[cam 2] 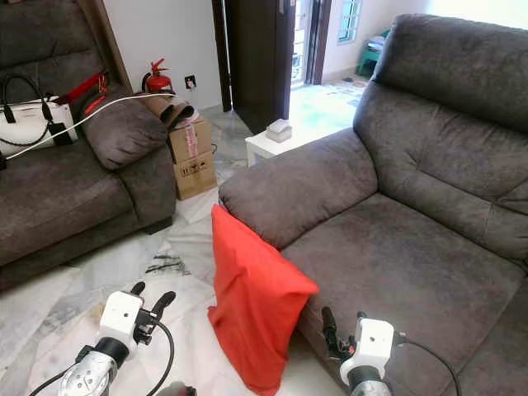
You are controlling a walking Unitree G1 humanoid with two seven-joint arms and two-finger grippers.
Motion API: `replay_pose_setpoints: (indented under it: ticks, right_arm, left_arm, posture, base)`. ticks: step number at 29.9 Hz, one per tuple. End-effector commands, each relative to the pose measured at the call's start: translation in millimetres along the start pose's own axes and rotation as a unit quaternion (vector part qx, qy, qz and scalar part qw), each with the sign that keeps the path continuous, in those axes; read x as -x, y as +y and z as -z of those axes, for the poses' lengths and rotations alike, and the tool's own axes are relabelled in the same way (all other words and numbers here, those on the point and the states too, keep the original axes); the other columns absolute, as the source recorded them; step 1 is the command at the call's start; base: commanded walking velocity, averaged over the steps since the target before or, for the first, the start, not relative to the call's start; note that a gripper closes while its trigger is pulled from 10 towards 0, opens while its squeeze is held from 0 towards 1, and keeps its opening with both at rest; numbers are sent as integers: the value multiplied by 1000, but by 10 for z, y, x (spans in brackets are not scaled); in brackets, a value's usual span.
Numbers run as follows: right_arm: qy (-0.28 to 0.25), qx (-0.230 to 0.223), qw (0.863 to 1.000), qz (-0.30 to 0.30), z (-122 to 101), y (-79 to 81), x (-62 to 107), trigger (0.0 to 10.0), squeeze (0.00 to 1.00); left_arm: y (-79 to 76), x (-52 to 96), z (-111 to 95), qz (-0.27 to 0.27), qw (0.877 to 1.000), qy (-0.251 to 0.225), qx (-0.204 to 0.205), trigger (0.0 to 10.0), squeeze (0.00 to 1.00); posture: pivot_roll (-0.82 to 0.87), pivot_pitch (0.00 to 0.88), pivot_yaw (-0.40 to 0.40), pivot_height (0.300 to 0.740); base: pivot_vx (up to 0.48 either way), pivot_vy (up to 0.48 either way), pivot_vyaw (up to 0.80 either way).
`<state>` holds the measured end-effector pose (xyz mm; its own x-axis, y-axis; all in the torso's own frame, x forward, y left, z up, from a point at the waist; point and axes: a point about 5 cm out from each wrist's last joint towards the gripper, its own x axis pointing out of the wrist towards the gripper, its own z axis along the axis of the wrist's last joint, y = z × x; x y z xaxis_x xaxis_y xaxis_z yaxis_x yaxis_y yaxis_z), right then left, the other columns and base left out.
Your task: Move the pillow to the sofa from floor
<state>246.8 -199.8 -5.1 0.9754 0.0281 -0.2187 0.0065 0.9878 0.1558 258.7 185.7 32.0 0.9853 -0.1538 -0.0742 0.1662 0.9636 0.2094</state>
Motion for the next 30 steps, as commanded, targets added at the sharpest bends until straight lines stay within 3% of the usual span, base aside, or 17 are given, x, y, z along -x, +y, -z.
replay_pose_setpoints:
  ticks: [1, 10, 16, 19, 30]
  right_arm:
    - [2, 1, 1000, -5, -3, 18, -18, 10000, 0]
    - [4, 13, 1000, -12, -4, 35, -27, 10000, 0]
    - [12, 30, 999, -20, 14, 56, -29, 10000, 0]
    - [17, 13, 1000, -12, 36, 45, -25, 10000, 0]
    - [24, 18, 999, -9, 15, 9, -63, 10000, 0]
  left_arm:
    - [13, -13, -30, -2, 1000, -5, 3, 10000, 0]
    - [3, -12, -32, 1, 1000, -5, 6, 10000, 0]
    - [8, -11, -35, -1, 1000, -6, 5, 10000, 0]
    - [17, -12, -30, -5, 1000, -3, 1, 10000, 0]
    - [-22, -9, -6, 9, 1000, 5, 2, 10000, 0]
  posture:
    - [-59, 52, 45, 641]
    - [-60, 55, 45, 641]
    - [-56, 55, 43, 641]
    - [-55, 55, 45, 641]
    - [-55, 48, 45, 641]
  base:
    - [352, 0, 0]
    - [368, 0, 0]
    - [369, 0, 742]
    - [265, 0, 156]
    - [0, 0, 0]
